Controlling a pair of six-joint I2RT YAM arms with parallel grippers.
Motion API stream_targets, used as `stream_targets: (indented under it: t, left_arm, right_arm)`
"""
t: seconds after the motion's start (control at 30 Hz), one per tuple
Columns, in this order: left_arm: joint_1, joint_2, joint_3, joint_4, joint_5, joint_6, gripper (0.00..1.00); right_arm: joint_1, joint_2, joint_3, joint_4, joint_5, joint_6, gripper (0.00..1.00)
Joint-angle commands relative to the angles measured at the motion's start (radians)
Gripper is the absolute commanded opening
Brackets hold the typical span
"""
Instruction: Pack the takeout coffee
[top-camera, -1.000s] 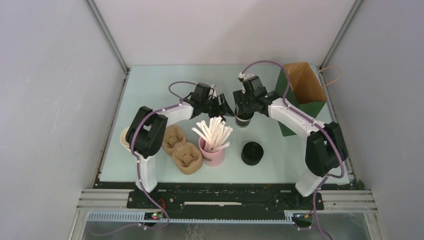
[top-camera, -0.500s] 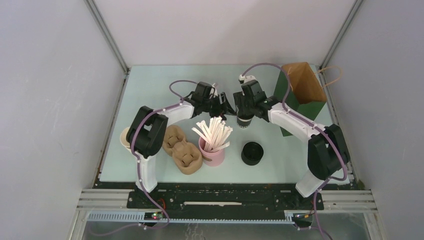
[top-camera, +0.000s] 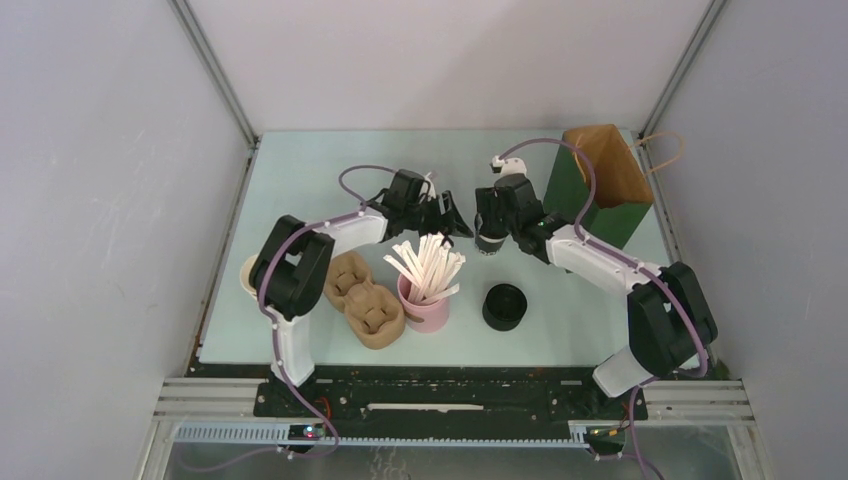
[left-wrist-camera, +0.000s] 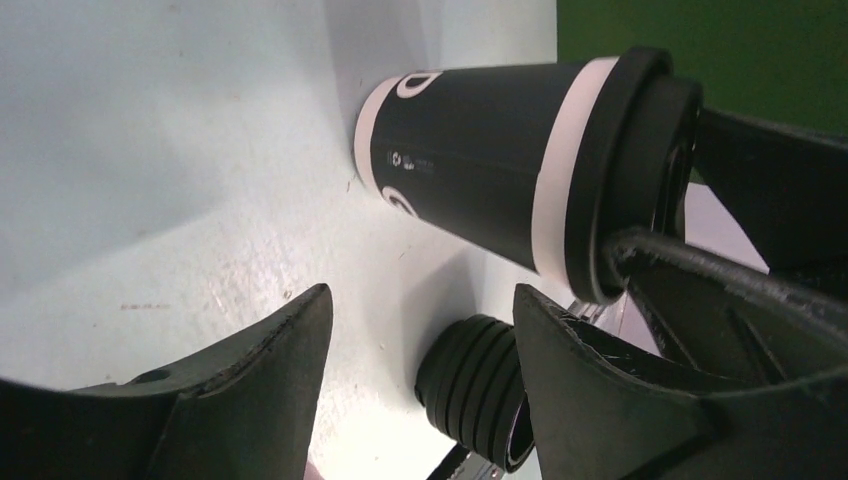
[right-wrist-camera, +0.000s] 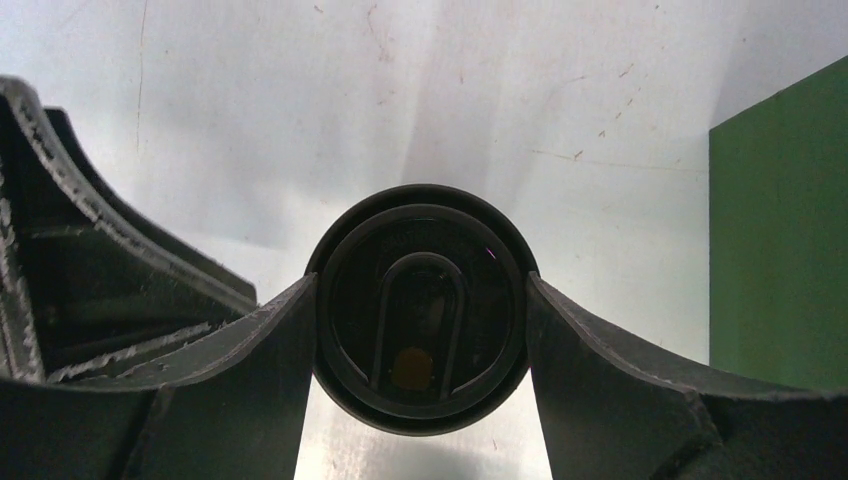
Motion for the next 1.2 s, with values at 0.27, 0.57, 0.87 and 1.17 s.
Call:
stream_targets:
  t: [0.27, 0.57, 0.87, 1.17]
  left_arm:
    - [0.048, -0.126, -0.088, 0.178, 0.083, -0.110, 0.77]
    - [0.079, -0.172, -0.165, 0.236, 0.017, -0.156, 0.74]
    - [0.089, -0.181, -0.153, 0.258, 0.031, -0.163, 0.76]
    - [0.065, -0.139, -0.136, 0.263, 0.058, -0.172, 0.57]
  right_arm:
    - [0.031, 0.042, -0.093, -0.030, 0.030, -0.009, 0.64]
    - [-0.027, -0.020, -0.089, -0.004, -0.189, -0.056, 0.71]
    - [-0.041, 0.003, -0.016, -0.075, -0.293, -0.165, 0.76]
    - [-0.017, 0.035, 0.001, -0.123, -0.192, -0.179, 0.75]
